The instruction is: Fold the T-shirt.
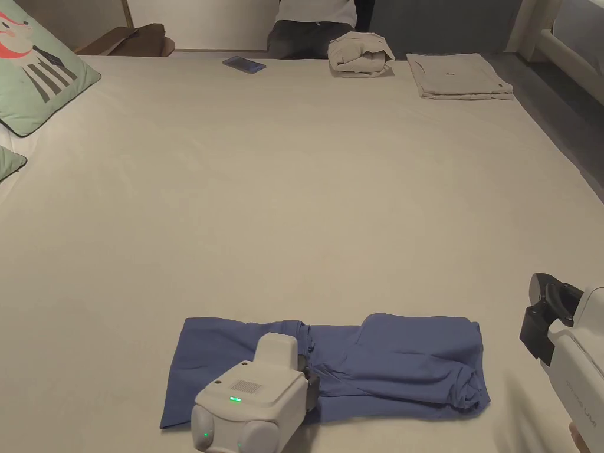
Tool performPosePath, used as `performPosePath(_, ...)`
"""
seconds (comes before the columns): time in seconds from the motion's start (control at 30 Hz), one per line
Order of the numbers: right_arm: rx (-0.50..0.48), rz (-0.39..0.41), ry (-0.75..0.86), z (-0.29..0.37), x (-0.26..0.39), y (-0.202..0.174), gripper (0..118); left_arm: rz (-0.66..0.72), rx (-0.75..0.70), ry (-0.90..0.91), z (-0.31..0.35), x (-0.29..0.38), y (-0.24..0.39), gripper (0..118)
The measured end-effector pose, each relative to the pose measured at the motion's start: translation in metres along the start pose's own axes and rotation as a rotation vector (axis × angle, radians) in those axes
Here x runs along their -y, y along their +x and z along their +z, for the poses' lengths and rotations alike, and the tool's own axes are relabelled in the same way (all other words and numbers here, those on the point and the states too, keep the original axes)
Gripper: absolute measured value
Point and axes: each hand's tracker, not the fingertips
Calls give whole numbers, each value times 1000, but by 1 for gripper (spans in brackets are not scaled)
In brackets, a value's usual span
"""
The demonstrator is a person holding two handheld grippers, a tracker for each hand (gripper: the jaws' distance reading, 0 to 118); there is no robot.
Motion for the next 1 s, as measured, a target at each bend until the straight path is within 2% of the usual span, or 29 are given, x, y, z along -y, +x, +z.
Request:
performPosePath(0.1,11,-2,1,2,0,5,0,-97,-65,-5,-9,3,16,0)
performPosePath(0.2,15,0,3,3,-1,5,0,-62,-26,-8,-1,-2,9,0)
performPosePath(0.33,11,3,8,3,-4,2,0,65,149,23,38,-30,-22,0)
performPosePath(0.53,-10,12,15,1,-8,-11,0,373,436,-52,81,-59,-119,0)
performPosePath(0.57,-14,13,15,1,-8,-13,0,412,456,-62,85,-59,-135,0)
performPosePath(0.77,-32,22,1,-3,-6,-26,0,507,345,-108,94,-43,-213,2)
performPosePath(0.8,-36,23,-3,-4,-5,-28,0,539,340,-125,94,-39,-221,14)
performPosePath(0.83,-38,25,-5,-5,-5,-30,0,554,351,-149,93,-36,-232,34)
performPosePath(0.9,-43,29,-10,-6,-5,-34,0,568,337,-178,89,-30,-246,84)
performPosePath(0.93,-45,29,-11,-7,-4,-35,0,569,339,-186,86,-27,-250,97)
performPosePath(0.97,-47,28,-12,-8,-5,-37,0,579,335,-185,83,-23,-254,104)
performPosePath(1.0,-48,30,-14,-9,-5,-38,0,584,333,-188,81,-22,-257,105)
